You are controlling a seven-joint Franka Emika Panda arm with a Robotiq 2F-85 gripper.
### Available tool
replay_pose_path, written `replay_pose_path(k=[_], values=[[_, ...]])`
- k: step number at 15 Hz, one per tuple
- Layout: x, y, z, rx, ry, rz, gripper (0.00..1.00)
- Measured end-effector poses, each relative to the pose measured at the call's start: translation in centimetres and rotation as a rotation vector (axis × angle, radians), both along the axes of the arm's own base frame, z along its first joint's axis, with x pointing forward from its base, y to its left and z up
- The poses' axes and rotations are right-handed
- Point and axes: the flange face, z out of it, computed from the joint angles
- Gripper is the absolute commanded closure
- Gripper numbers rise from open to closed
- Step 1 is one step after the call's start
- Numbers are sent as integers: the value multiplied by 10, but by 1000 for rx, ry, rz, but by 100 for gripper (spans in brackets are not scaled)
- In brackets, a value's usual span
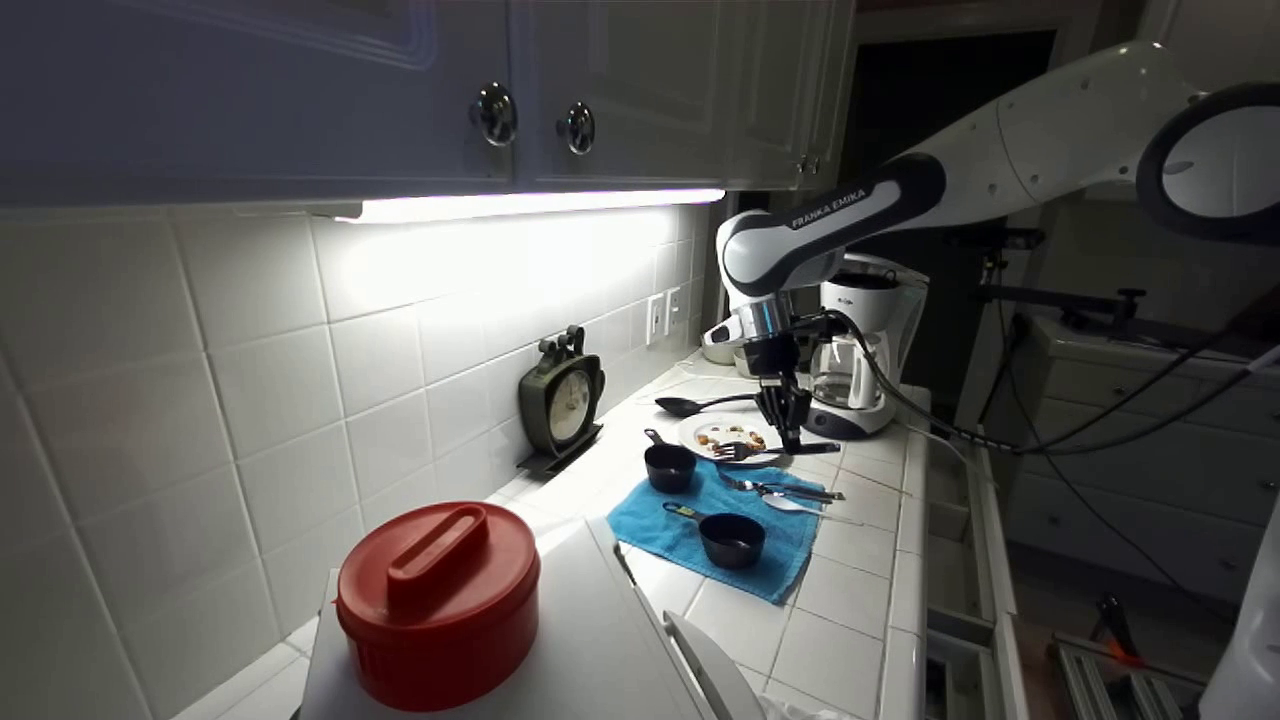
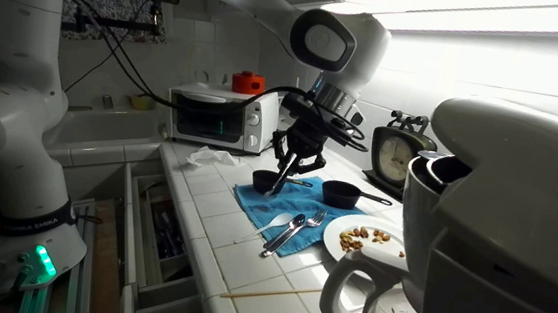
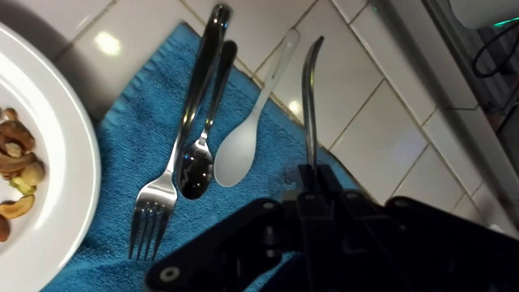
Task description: Use on of the forks to stir the contents on the white plate
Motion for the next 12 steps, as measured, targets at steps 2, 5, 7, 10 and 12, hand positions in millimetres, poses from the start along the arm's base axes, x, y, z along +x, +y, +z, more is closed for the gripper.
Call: replay_pose_path(k=[2, 5, 7, 10, 12], values=[[-1, 5, -9, 49, 24, -14, 96], [-2, 6, -26, 83, 55, -30, 96], [-2, 4, -39, 89, 76, -38, 96], [-4, 0, -55, 93, 105, -53, 96], [-6, -4, -62, 93, 118, -66, 96]])
